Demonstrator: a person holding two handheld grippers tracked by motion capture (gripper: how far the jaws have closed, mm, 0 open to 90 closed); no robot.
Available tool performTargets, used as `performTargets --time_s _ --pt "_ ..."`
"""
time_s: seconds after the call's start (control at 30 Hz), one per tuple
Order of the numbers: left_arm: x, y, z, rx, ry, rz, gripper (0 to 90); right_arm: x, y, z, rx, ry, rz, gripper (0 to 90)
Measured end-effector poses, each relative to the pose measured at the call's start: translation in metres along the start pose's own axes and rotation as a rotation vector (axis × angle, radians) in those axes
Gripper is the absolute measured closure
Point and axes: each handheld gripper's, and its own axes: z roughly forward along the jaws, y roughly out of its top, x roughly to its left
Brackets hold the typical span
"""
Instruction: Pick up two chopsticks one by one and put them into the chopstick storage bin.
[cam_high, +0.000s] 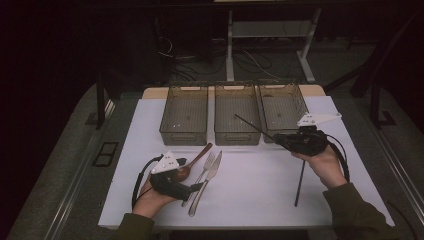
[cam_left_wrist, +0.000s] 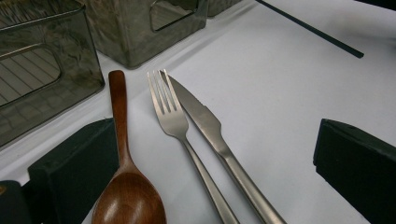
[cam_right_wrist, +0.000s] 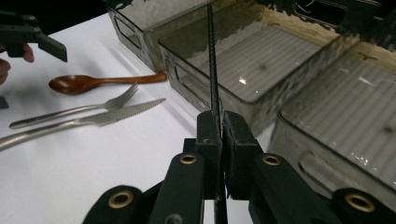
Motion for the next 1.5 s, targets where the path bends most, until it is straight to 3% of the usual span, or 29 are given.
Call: performTargets --time_s 0.5,0.97,1.5 --pt "0.0 0.0 -0.001 -0.007 -0.006 -0.007 0.0 0.021 0.052 0.063 -0.011 0.014 0.003 84.8" --pt "-0.001 0.001 0.001 -0.023 -0.009 -0.014 0.0 0.034 0.098 0.13 0.026 -0.004 0.021 84.8" --pt "0.001 0.001 0.002 -0.016 -0.019 -0.01 0.0 0.045 0.136 0.208 0.13 -0.054 0.069 84.7"
